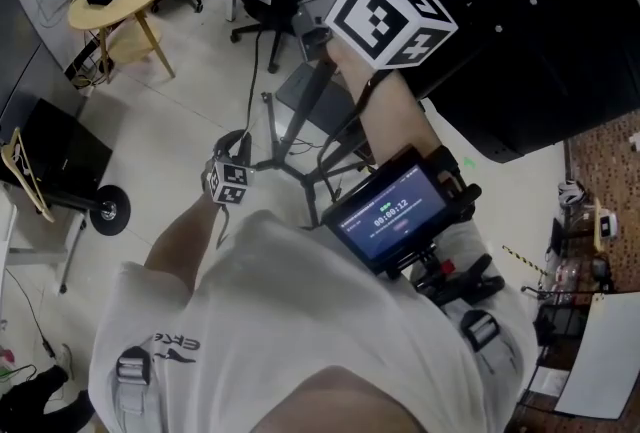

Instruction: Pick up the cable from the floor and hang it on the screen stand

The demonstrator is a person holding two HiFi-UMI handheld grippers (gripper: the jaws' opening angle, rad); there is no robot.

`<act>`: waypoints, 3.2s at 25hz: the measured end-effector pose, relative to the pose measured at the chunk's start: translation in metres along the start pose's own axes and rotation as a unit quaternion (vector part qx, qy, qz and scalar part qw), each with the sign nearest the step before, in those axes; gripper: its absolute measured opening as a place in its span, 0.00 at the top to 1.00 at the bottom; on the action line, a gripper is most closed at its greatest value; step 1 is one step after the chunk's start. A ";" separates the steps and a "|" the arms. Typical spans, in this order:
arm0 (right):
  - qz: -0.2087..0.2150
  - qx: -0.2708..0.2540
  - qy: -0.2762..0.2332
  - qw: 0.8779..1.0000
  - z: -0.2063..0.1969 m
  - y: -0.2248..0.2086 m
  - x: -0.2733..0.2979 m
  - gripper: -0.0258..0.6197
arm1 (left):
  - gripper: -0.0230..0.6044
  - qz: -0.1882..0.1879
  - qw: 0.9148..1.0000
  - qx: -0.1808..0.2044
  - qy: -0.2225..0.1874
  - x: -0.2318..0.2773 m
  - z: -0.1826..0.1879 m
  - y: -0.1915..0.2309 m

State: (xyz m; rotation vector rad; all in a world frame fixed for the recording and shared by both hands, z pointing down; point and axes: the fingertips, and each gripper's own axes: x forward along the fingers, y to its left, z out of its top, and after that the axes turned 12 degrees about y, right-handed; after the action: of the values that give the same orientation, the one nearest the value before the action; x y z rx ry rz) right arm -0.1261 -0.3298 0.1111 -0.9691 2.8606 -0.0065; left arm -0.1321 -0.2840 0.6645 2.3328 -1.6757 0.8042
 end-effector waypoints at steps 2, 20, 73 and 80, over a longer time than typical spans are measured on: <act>-0.003 -0.002 -0.002 1.000 0.004 -0.002 -0.003 0.92 | 0.92 0.001 1.000 0.001 -0.002 0.007 0.003 0.003; -0.013 -0.004 -0.008 1.000 0.032 -0.045 0.000 0.91 | 0.74 -0.007 1.000 0.006 0.009 0.070 0.044 -0.001; -0.011 -0.019 -0.022 1.000 0.042 -0.043 -0.017 0.91 | 0.76 -0.040 0.999 0.011 0.000 0.088 0.035 -0.034; -0.009 -0.020 -0.025 0.999 0.046 -0.041 -0.017 0.91 | 0.76 -0.012 1.000 0.002 0.005 0.091 0.034 -0.017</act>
State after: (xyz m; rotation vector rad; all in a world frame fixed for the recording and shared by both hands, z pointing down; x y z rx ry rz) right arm -0.0825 -0.3508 0.0688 -0.9876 2.8163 0.0722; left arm -0.0840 -0.3682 0.6850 2.3428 -1.6394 0.8154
